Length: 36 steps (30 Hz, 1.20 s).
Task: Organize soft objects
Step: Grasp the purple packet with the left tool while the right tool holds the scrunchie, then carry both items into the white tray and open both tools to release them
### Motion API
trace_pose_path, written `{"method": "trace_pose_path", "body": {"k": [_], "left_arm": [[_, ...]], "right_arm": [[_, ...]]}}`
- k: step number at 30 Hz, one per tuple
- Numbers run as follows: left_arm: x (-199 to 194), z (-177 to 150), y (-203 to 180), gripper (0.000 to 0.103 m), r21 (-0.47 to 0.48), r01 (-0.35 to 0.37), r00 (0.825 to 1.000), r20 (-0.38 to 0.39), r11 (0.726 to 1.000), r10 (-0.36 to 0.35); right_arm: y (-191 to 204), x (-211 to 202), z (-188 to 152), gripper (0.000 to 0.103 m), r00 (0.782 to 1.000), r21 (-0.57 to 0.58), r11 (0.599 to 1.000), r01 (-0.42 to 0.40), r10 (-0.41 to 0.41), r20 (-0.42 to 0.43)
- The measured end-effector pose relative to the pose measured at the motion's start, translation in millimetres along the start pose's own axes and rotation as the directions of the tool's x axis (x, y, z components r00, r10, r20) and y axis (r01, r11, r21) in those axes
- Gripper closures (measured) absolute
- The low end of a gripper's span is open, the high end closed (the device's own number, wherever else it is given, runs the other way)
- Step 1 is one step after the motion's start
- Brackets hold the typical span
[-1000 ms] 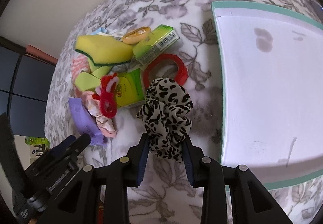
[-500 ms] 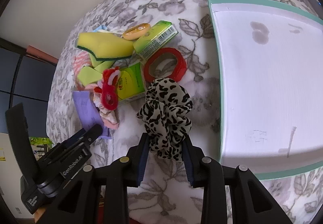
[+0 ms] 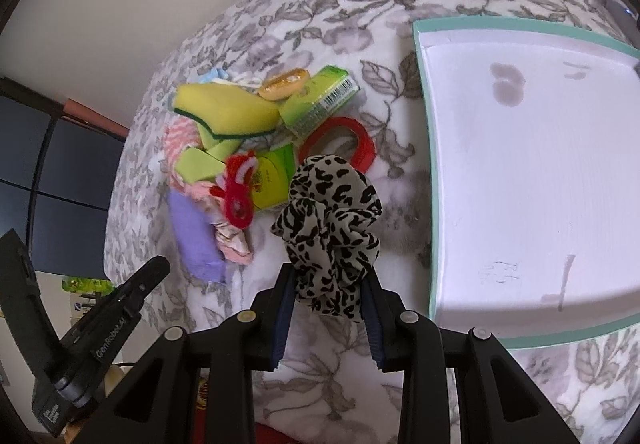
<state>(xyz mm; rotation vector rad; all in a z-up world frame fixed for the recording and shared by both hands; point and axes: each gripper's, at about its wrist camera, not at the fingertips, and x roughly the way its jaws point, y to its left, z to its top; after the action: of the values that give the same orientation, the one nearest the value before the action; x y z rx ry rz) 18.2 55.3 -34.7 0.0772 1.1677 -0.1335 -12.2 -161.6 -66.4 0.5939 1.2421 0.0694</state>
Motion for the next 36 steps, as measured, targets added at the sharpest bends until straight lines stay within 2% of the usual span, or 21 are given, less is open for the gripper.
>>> {"method": "trace_pose_path", "body": {"k": [5, 6, 7, 8, 9, 13, 18, 20, 24, 26, 27, 31, 36], "left_arm": [[11.5, -1.5, 3.2, 0.094, -0.022, 0.013, 0.999, -0.041, 1.0, -0.014], [10.7, -1.3, 2.8, 0.077, -0.015, 0.0, 0.999, -0.034, 1.0, -0.001], [9.9, -0.2, 1.5, 0.048, 0.001, -0.019, 1.0, -0.024, 1.0, 0.02], [9.0, 0.2, 0.1, 0.038, 0.022, -0.036, 0.999, -0.014, 0.999, 0.037], [8.1, 0.5, -0.9, 0.035, 0.039, -0.046, 0.999, -0.002, 0.998, 0.046], [16.3, 3.4, -6.0, 0.035, 0.142, -0.083, 0.996, 0.001, 0.986, 0.084], [42.6, -2.4, -8.3, 0.035, 0.282, -0.147, 0.988, -0.004, 0.948, 0.154], [50.8, -2.4, -6.1, 0.035, 0.293, -0.159, 0.986, -0.007, 0.943, 0.168], [65.8, -1.5, -6.9, 0.036, 0.314, -0.119, 0.991, -0.022, 0.942, 0.132], [66.4, -2.4, -9.2, 0.044, 0.311, -0.11, 0.993, -0.015, 0.944, 0.12], [65.1, -3.0, -9.2, 0.056, 0.306, -0.09, 0.995, -0.018, 0.948, 0.1], [60.7, -4.5, -6.9, 0.057, 0.305, -0.099, 0.994, -0.016, 0.947, 0.109], [36.4, -0.2, 7.8, 0.057, 0.255, -0.137, 0.989, -0.024, 0.957, 0.148]], "right_arm": [[-0.3, -3.6, 0.8, 0.069, 1.0, -0.004, 1.0, 0.006, -0.006, 0.005], [-0.5, -3.6, 0.8, 0.069, 1.0, -0.001, 1.0, 0.005, -0.005, 0.005], [-1.0, -3.6, 1.0, 0.069, 1.0, 0.002, 1.0, 0.004, -0.004, 0.005], [-1.2, -3.3, 1.2, 0.069, 1.0, 0.004, 1.0, 0.005, -0.005, 0.005], [-1.5, -2.7, 1.2, 0.069, 1.0, 0.006, 1.0, 0.006, -0.006, 0.003], [-2.9, 3.8, 0.5, 0.069, 0.999, 0.009, 1.0, 0.026, -0.026, -0.024], [-4.5, 11.4, -2.4, 0.069, 0.997, 0.005, 0.999, 0.05, -0.05, -0.052], [-4.6, 14.1, -3.7, 0.069, 0.997, 0.003, 0.998, 0.056, -0.056, -0.057], [-4.3, 21.2, -5.9, 0.069, 0.995, -0.004, 0.997, 0.072, -0.072, -0.07], [-4.9, 24.1, -7.0, 0.069, 0.994, -0.005, 0.997, 0.077, -0.077, -0.076], [-5.8, 25.0, -6.8, 0.069, 0.994, -0.005, 0.997, 0.08, -0.08, -0.079], [-6.1, 28.2, -6.7, 0.069, 0.993, -0.001, 0.996, 0.086, -0.085, -0.087], [-4.6, 27.5, -7.1, 0.069, 0.993, -0.006, 0.996, 0.084, -0.084, -0.08]]}}
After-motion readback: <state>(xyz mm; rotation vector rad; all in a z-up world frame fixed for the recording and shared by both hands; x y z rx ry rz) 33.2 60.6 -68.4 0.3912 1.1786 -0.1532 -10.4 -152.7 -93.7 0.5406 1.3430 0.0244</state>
